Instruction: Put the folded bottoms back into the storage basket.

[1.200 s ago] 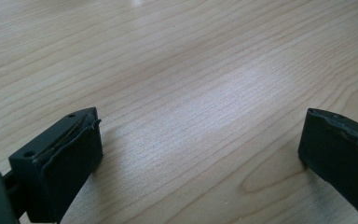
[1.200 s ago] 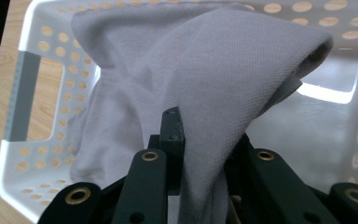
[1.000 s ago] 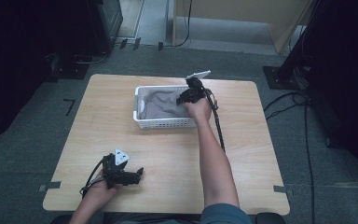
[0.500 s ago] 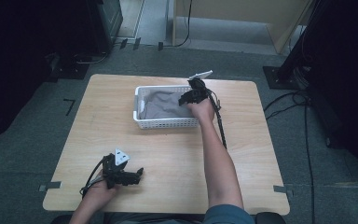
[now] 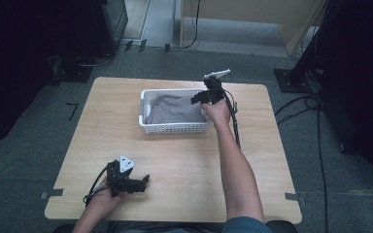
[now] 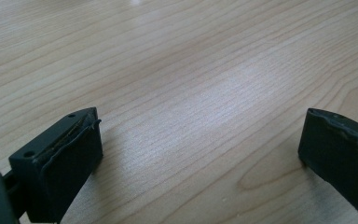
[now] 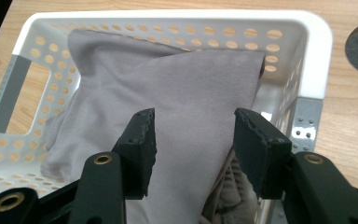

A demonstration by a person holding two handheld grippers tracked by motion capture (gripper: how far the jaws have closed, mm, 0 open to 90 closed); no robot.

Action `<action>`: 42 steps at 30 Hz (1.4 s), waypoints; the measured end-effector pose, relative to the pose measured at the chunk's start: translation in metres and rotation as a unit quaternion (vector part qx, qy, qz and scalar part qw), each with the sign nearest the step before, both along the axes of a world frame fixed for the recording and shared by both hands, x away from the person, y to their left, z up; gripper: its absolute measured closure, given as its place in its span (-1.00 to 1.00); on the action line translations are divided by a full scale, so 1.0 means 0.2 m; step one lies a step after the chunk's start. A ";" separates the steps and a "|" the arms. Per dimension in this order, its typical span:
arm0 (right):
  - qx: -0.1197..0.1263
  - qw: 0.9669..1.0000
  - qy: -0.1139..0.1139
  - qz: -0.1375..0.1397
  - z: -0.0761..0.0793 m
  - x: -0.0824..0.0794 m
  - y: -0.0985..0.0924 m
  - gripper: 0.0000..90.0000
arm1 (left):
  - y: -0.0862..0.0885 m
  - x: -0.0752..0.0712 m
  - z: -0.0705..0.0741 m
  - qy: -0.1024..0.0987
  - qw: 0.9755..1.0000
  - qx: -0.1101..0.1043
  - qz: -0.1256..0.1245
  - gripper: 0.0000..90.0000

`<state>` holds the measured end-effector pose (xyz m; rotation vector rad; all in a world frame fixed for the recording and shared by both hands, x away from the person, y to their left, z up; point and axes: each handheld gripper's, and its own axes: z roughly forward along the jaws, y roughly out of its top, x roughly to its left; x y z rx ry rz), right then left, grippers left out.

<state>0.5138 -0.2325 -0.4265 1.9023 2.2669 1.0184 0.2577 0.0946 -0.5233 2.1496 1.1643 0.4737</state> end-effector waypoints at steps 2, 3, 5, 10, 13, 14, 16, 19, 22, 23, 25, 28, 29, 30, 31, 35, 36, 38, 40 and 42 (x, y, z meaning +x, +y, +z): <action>0.001 1.000 -0.004 0.003 0.02 -0.01 0.00 0.09 | 0.00 0.00 0.00 0.000 1.000 -0.001 0.000 -1.00; 0.001 1.000 -0.007 0.005 0.03 -0.01 -0.01 0.09 | 0.00 0.00 0.00 0.000 1.000 -0.001 0.001 -1.00; -0.001 1.000 -0.012 0.008 0.05 -0.03 -0.01 0.09 | 0.00 0.00 0.00 0.000 1.000 -0.002 0.001 -1.00; 0.006 1.000 -0.022 0.019 0.10 -0.07 -0.01 0.10 | 0.00 0.00 0.00 0.000 1.000 -0.001 0.001 -1.00; 0.004 0.999 -0.029 0.034 0.11 -0.10 0.00 0.09 | 0.00 0.00 0.00 0.000 1.000 -0.001 0.001 -1.00; 0.002 0.999 -0.032 0.039 0.11 -0.10 0.00 0.09 | 0.00 0.00 0.00 0.000 1.000 -0.001 0.000 -1.00; 0.003 0.998 -0.035 0.045 0.11 -0.12 0.00 0.09 | 0.00 0.00 0.00 0.000 1.000 -0.002 0.001 -1.00; 0.000 0.998 -0.039 0.055 0.11 -0.15 0.00 0.09 | 0.00 0.00 0.00 0.000 1.000 -0.001 0.000 -1.00; 0.001 0.997 -0.048 0.063 0.10 -0.19 -0.01 0.09 | 0.00 0.00 0.00 0.001 1.000 0.000 -0.001 -1.00; 0.000 0.997 -0.050 0.066 0.10 -0.20 -0.02 0.09 | 0.00 0.00 0.00 0.001 1.000 0.000 -0.001 -1.00; -0.003 0.996 -0.053 0.072 0.10 -0.22 -0.03 0.09 | 0.00 0.00 0.00 0.000 1.000 0.000 -0.001 -1.00; -0.001 0.995 -0.061 0.079 0.10 -0.26 -0.04 0.08 | 0.00 0.00 0.00 0.001 1.000 0.000 0.000 -1.00; 0.001 0.995 -0.062 0.081 0.10 -0.27 -0.05 0.08 | 0.00 0.00 0.00 0.001 1.000 0.000 -0.001 -1.00; 0.001 0.995 -0.062 0.084 0.10 -0.28 -0.05 0.08 | 0.00 0.00 0.00 0.001 1.000 0.000 0.000 -1.00; 0.002 0.994 -0.065 0.085 0.10 -0.30 -0.06 0.08 | 0.00 0.00 0.00 0.001 1.000 0.000 -0.001 -1.00; 0.011 0.993 -0.071 0.092 0.09 -0.35 -0.08 0.07 | 0.00 0.00 0.00 0.001 1.000 0.000 0.000 -1.00; 0.012 0.993 -0.072 0.093 0.09 -0.36 -0.08 0.07 | 0.00 0.00 0.00 0.001 1.000 0.000 0.000 -1.00; 0.015 0.992 -0.076 0.096 0.09 -0.38 -0.09 0.07 | 0.00 0.00 0.00 0.001 1.000 0.000 -0.001 -1.00; 0.016 0.992 -0.076 0.099 0.08 -0.40 -0.10 0.07 | 0.00 0.00 0.00 0.001 1.000 0.001 0.000 -1.00; 0.013 0.992 -0.078 0.102 0.07 -0.42 -0.11 0.06 | 0.00 0.00 0.00 0.001 1.000 0.000 -0.001 -1.00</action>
